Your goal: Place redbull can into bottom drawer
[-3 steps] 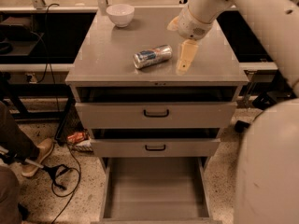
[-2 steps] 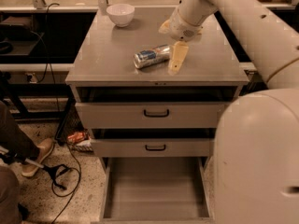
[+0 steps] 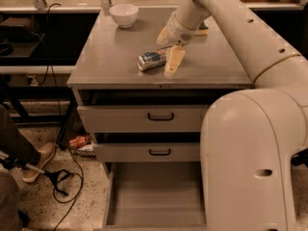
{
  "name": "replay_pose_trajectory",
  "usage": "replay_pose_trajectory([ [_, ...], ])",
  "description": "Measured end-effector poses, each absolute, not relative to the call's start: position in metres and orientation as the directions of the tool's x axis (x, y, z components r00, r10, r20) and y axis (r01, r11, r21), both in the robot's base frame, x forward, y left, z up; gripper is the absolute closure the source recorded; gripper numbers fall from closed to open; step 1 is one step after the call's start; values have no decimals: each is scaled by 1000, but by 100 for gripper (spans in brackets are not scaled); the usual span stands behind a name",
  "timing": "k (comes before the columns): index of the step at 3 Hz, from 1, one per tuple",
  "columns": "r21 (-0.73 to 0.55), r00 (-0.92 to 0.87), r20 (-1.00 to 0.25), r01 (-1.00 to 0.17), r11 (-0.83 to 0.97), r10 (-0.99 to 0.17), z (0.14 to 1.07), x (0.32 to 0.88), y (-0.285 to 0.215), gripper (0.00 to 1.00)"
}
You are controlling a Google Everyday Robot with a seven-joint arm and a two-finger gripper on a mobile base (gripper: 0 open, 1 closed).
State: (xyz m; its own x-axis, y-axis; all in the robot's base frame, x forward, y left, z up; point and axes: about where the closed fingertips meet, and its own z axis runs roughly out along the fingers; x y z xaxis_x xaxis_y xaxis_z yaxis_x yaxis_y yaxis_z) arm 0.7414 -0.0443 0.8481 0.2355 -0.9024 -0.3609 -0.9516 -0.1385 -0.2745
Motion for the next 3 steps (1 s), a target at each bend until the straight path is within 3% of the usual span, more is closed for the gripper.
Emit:
replay_pose_trajectory([
  [3,-281,147,-432,-959,-22,-890,862,735,-59,90],
])
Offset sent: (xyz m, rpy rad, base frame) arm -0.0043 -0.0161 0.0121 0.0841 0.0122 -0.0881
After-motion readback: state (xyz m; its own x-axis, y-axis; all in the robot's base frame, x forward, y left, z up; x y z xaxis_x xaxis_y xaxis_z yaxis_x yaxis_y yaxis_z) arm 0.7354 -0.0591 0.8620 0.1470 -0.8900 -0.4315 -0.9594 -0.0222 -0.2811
